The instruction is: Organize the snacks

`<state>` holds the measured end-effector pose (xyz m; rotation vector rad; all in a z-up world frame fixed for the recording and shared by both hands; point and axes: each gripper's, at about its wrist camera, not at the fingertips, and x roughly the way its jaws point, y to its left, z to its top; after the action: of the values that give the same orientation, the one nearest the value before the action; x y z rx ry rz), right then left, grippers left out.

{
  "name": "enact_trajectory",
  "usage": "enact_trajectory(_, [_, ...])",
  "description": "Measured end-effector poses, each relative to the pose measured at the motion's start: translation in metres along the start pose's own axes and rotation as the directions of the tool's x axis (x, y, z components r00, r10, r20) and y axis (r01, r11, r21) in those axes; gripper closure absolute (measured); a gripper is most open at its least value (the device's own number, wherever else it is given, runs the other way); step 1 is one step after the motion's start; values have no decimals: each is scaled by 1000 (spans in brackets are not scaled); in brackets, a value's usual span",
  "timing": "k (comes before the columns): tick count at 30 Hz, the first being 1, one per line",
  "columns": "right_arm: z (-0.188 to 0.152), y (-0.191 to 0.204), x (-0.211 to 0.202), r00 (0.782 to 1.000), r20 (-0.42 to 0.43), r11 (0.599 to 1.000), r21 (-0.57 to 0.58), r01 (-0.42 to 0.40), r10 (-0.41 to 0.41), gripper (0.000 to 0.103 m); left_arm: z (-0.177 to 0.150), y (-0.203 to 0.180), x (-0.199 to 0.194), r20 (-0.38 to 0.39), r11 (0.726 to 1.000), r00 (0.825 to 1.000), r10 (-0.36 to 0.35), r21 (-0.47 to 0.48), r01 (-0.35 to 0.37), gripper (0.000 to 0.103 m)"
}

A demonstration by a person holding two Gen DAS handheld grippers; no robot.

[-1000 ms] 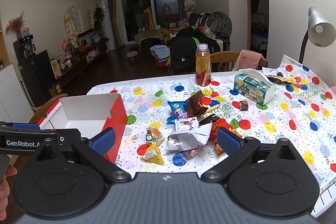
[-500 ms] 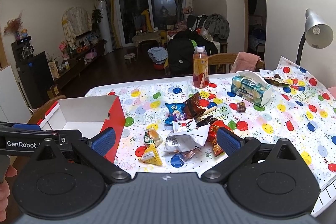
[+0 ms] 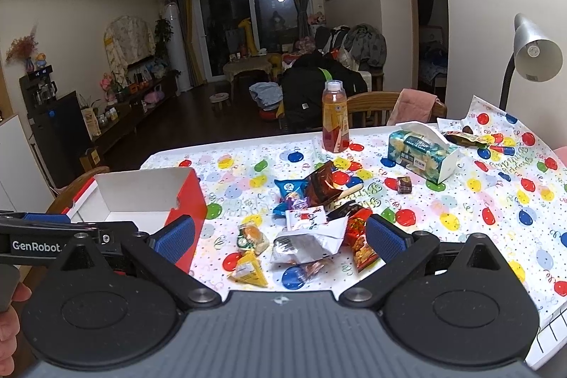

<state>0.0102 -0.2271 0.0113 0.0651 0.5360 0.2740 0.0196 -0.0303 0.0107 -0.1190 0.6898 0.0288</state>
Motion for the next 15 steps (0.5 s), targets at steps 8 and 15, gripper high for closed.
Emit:
enact_trajectory(8, [8, -38, 29, 998, -59, 1000, 24, -7, 8, 0, 3, -14, 28, -40, 1000, 999, 16, -11, -17, 0])
enact_trajectory(15, [8, -70, 65, 994, -110, 1000, 6, -23, 23, 0, -2, -22, 64, -115, 999, 993, 9, -47, -15, 3])
